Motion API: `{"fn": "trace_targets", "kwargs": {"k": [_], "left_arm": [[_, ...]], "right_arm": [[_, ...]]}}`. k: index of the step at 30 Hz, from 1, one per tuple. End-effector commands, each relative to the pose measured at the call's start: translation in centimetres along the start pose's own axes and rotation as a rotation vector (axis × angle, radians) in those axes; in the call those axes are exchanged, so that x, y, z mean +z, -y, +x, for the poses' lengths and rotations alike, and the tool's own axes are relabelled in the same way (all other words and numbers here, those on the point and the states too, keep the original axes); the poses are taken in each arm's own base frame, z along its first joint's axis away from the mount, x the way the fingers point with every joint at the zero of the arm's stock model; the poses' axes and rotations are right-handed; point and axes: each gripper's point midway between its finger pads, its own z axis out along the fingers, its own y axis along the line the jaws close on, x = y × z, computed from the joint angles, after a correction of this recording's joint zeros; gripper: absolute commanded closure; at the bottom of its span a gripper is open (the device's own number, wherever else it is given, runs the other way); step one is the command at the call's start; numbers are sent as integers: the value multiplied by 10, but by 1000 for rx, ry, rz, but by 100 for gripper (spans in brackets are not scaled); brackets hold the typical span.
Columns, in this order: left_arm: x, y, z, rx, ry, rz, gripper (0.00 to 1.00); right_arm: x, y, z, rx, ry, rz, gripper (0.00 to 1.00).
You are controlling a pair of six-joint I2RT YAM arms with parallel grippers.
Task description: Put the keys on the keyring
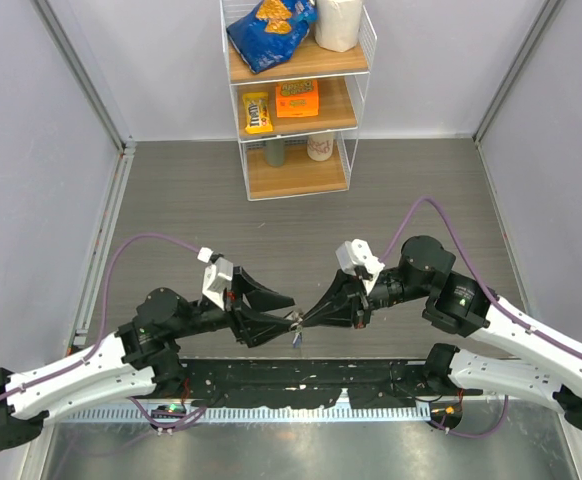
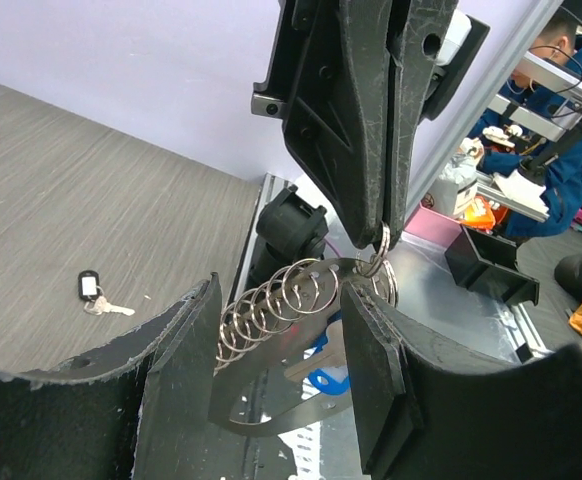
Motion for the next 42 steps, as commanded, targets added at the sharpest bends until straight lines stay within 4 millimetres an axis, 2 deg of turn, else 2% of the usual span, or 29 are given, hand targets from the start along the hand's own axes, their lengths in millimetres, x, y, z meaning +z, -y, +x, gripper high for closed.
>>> {"fn": "trace_targets", "kwargs": {"k": [1, 10, 20, 42], "left_arm": [[2, 18, -19, 11, 66, 84, 44], [-1, 26, -26, 17, 91, 117, 43], [7, 21, -24, 28, 80, 105, 43], [3, 25, -34, 49, 106, 107, 43]], "right_arm": [[1, -2, -31, -58, 86, 3, 95], [1, 1, -28, -36, 82, 20, 95], [4, -2, -30, -21, 111, -6, 95], [10, 10, -4, 41, 58, 26, 94]]}}
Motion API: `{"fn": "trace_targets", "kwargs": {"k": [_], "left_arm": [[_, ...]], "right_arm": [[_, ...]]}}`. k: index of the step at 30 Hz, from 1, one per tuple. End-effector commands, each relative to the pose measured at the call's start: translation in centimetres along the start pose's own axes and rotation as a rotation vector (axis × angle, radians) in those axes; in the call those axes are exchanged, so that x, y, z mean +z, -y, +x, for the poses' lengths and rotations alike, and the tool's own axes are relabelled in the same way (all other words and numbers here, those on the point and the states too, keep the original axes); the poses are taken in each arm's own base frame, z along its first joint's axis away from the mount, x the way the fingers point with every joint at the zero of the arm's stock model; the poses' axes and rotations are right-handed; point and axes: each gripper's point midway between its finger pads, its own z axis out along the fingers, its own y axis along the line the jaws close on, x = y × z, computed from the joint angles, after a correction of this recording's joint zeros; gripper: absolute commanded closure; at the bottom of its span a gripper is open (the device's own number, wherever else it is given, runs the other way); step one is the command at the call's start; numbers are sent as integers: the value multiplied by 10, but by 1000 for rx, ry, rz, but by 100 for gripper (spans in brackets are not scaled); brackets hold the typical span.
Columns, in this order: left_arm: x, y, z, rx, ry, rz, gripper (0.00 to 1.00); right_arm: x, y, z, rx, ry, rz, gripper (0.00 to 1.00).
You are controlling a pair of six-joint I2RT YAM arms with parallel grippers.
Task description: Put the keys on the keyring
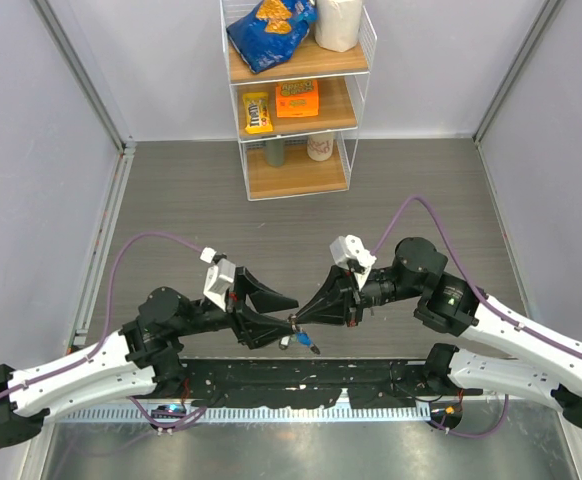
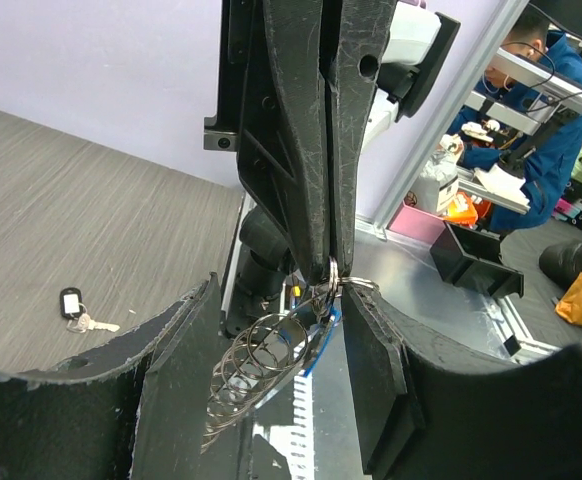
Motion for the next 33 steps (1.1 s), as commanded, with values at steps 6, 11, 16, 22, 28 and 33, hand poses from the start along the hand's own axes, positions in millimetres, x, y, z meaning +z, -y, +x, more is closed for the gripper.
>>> {"fn": "trace_targets", "kwargs": {"k": [6, 11, 16, 22, 28, 33], "left_arm": [[3, 9, -25, 44, 65, 25, 43], [6, 9, -25, 49, 60, 27, 53], [8, 12, -25, 52, 43, 45, 91], [11, 18, -25, 58, 31, 81, 100], [10, 23, -27, 61, 27, 103, 100], [10, 21, -25, 60, 9, 97, 100]], "right_arm": [[3, -1, -7, -13, 24, -7, 95], [4, -3, -6, -13, 22, -15, 95], [6, -4, -4, -3, 17, -25, 95], [7, -5, -4, -4, 15, -27, 95], [4, -5, -6, -5, 15, -10, 95], [-4, -8, -15, -31, 42, 21, 54]]}}
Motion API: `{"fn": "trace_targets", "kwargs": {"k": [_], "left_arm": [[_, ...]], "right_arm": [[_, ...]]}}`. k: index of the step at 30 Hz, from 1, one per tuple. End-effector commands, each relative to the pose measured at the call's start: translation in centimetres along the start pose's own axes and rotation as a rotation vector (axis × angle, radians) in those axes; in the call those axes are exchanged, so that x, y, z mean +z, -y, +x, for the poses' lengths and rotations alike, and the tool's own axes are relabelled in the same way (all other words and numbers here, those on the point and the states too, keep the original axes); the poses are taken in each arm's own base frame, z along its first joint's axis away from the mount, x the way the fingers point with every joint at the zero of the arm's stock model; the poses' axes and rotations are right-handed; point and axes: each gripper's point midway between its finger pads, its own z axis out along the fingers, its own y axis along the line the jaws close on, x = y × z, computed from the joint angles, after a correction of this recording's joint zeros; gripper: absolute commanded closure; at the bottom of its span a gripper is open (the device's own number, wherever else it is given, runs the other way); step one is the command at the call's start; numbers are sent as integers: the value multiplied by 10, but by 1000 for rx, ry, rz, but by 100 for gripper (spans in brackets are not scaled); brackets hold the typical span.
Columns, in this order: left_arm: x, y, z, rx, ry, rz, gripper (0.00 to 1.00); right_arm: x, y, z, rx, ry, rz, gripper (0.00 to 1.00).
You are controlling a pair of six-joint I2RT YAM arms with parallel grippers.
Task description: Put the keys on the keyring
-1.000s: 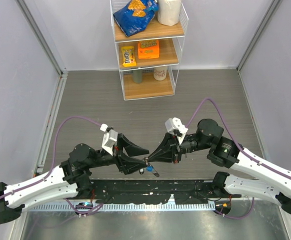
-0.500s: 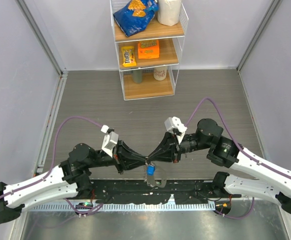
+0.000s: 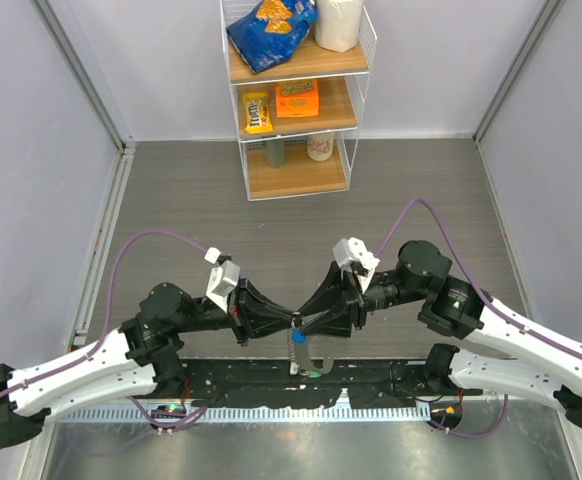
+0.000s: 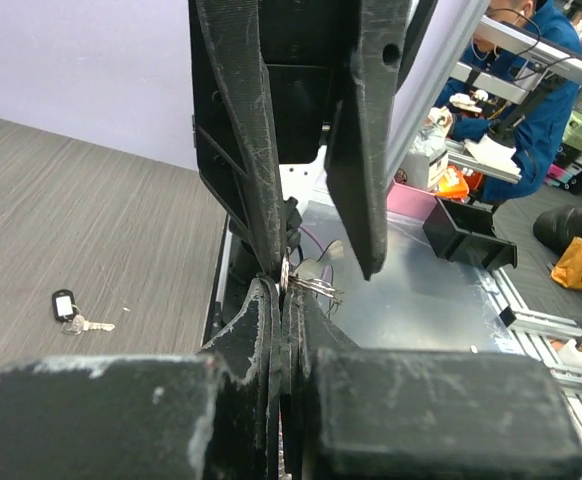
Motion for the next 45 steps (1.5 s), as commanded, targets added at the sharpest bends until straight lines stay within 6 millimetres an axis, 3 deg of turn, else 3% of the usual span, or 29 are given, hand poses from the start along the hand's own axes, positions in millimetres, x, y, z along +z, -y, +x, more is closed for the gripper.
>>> {"fn": "trace_targets", "kwargs": {"k": [1, 6, 15, 24, 29, 33, 35, 37, 40, 43, 45], "left_arm": [[6, 11, -34, 38, 75, 30, 100], [6, 7, -32, 39, 49, 0, 100], [3, -20, -30, 10, -8, -173, 100], [1, -16, -25, 28, -88, -197, 100], [-17, -58, -25, 111, -158, -474, 100], [-58, -124, -17, 254, -328, -944, 100], [-81, -145, -14, 314, -443, -1142, 100], [-86, -151, -14, 336, -494, -1209, 100], [-69, -142, -15, 293, -427, -1101, 100], [-95, -150, -26, 315, -399, -1235, 100], [-87, -147, -19, 342, -481, -1213, 100]], "right_arm": [[-4, -5, -18, -69, 51, 19, 47], [-15, -6, -35, -71, 94, 83, 39], [-34, 39, -34, -36, 109, 384, 38], [-40, 49, -43, -51, 138, 454, 37], [-42, 60, -36, -28, 129, 507, 37], [-49, 82, -22, 12, 99, 631, 37], [-51, 93, -16, 36, 81, 683, 37], [-49, 98, -9, 55, 53, 701, 38], [-50, 104, -2, 69, 40, 727, 38], [-51, 103, -2, 66, 39, 726, 38], [-51, 104, 0, 62, 36, 729, 38]]}}
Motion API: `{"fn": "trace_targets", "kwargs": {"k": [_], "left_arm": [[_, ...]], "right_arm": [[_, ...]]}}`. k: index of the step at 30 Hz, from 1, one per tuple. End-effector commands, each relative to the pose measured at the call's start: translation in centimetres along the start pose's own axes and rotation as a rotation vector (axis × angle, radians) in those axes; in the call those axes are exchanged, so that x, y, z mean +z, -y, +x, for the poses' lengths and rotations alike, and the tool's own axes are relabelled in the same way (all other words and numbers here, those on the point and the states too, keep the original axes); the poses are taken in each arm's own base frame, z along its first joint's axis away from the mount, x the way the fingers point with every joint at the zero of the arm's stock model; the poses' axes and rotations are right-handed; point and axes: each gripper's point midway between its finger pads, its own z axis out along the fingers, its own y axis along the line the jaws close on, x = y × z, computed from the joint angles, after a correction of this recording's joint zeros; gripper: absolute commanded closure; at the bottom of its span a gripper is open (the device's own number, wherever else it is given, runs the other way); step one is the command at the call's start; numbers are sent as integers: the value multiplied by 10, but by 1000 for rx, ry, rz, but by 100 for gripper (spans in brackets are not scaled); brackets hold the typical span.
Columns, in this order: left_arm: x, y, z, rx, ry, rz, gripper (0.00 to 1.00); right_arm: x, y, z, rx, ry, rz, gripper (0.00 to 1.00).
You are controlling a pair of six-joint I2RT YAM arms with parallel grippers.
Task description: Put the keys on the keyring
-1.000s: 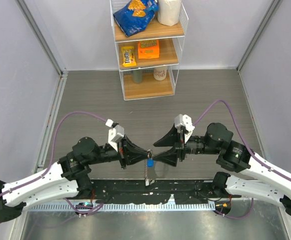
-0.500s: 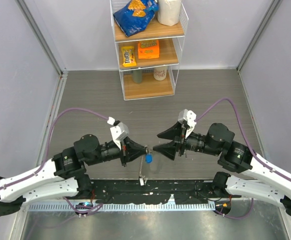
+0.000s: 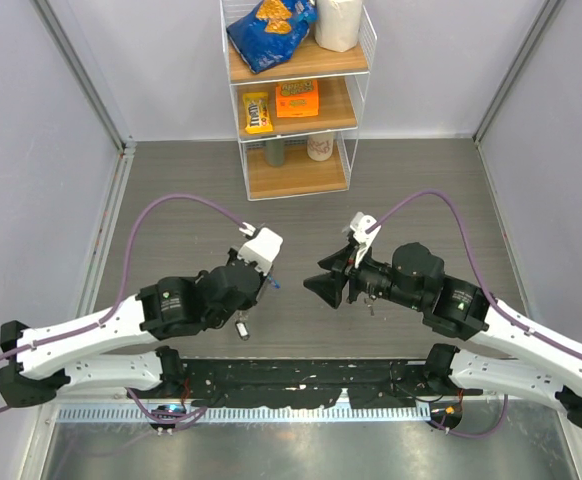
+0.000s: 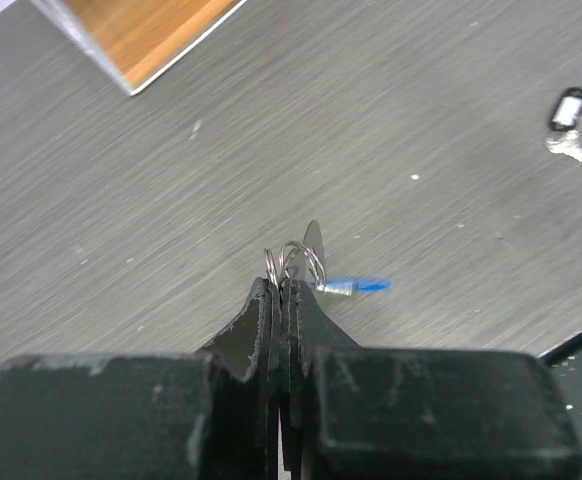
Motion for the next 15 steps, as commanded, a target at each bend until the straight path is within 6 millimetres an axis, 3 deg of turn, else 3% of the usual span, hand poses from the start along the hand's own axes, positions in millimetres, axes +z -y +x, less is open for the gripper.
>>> {"fn": "trace_targets", "kwargs": {"k": [1, 3, 6, 9, 15], "left_arm": [[-8, -12, -15, 30, 4, -70, 100], [-2, -13, -8, -19, -11, -29, 100], [-14, 1, -22, -114, 101, 109, 100], [-22, 1, -25, -139, 142, 148, 100], [-47, 35, -40, -114, 231, 407, 100]], "right_arm": [[-3, 1, -21, 7, 66, 22, 38], [-1, 2, -20, 7, 58, 28, 38], [-3, -4, -19, 12, 65, -9, 38], [-5, -13, -22, 2, 82, -60, 39], [-7, -24, -23, -73, 42, -127, 39]]}}
